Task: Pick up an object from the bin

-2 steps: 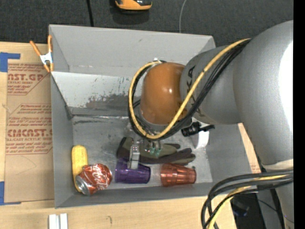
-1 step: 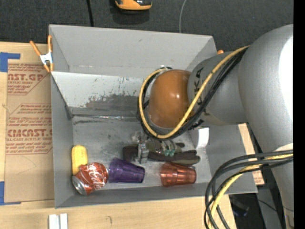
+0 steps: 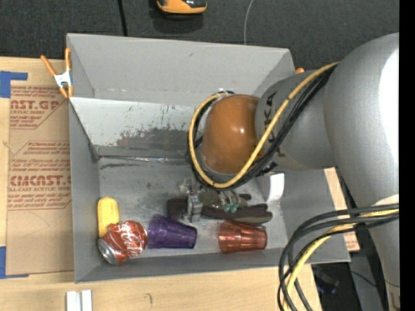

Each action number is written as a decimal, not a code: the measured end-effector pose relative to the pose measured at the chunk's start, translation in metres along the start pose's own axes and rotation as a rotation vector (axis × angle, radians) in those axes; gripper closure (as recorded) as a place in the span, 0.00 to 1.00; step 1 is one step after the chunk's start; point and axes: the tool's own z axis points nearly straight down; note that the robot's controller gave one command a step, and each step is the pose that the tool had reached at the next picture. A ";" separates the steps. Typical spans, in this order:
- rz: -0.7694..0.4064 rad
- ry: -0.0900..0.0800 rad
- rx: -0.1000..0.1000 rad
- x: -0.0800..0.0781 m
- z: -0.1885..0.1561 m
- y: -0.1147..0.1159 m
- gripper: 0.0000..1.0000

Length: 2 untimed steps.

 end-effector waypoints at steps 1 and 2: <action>0.023 0.000 0.000 -0.033 -0.100 -0.013 1.00; 0.022 0.000 0.000 -0.033 -0.100 -0.013 1.00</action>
Offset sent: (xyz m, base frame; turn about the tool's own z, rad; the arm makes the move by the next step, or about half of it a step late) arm 0.0000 0.0000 0.0000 0.0000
